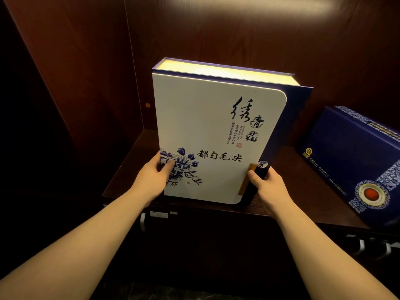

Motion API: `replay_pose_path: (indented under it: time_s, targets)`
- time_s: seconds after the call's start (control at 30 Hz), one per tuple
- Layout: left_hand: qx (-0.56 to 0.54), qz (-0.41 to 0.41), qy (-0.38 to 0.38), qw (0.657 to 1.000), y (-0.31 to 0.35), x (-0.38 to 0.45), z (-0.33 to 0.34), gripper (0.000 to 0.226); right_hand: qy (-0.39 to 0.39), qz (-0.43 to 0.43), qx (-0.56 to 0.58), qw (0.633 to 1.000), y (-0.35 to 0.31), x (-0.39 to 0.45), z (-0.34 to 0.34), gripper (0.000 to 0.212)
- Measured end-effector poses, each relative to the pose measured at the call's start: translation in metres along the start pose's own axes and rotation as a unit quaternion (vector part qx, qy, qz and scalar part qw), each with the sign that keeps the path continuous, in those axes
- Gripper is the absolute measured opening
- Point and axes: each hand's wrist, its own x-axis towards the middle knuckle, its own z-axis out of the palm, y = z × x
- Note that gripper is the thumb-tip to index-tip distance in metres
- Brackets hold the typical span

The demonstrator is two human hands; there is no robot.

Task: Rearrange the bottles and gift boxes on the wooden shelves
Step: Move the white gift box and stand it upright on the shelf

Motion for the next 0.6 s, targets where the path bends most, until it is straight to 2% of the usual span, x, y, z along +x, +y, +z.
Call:
replay_pose_path:
  time_s: [0.1,0.33,0.6]
  targets:
    - [0.004,0.003,0.002,1.000,-0.001,-0.001,0.000,0.033,0.001,0.003,0.000,1.000,0.000,0.000,-0.001,0.016]
    - [0.011,-0.003,0.015,1.000,0.001,-0.001,0.002,0.029,-0.006,0.001,0.025,1.000,-0.002,0.000,0.001,0.019]
    - [-0.003,-0.002,-0.008,1.000,-0.001,0.000,0.001,0.032,-0.041,-0.001,0.014,0.999,-0.010,0.000,-0.006,0.024]
